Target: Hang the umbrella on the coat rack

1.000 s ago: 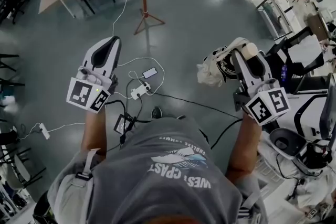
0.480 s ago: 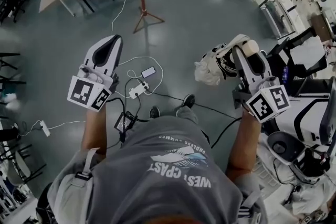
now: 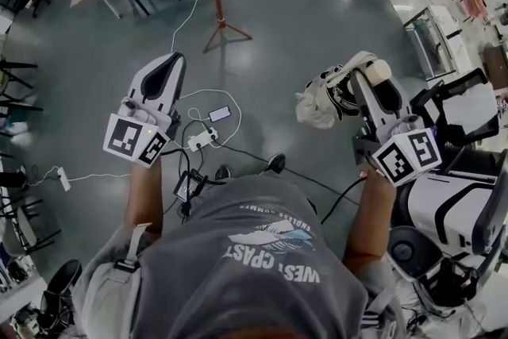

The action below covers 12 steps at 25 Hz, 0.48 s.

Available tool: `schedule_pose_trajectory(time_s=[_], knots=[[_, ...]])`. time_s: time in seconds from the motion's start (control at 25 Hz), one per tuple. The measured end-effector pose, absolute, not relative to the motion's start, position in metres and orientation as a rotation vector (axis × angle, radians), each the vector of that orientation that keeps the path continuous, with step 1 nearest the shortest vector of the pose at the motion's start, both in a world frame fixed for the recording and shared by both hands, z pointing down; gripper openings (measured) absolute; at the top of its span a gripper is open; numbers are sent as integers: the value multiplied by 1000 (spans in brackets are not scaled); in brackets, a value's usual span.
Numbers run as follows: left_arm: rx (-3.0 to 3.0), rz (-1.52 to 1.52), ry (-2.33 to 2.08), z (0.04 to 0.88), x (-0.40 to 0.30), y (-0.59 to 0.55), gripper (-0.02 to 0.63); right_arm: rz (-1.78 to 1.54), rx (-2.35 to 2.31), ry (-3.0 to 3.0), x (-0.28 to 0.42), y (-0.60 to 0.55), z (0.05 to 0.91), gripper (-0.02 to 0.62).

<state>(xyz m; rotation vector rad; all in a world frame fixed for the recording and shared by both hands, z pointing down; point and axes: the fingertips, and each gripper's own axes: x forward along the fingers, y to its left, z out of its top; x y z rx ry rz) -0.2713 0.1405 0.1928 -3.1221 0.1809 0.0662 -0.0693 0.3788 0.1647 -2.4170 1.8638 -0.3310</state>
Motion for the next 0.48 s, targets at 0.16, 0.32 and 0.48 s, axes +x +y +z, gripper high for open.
schedule_pose_trajectory(time_s=[0.16, 0.32, 0.48], knots=[[-3108, 58, 256, 191, -249, 143, 21, -336, -2382, 1914, -35, 375, 167, 173], [-3093, 38, 327, 191, -229, 148, 21, -336, -2337, 1960, -6, 372, 167, 173], [-3071, 26, 392, 190, -209, 149, 21, -336, -2301, 1992, 19, 371, 166, 173]])
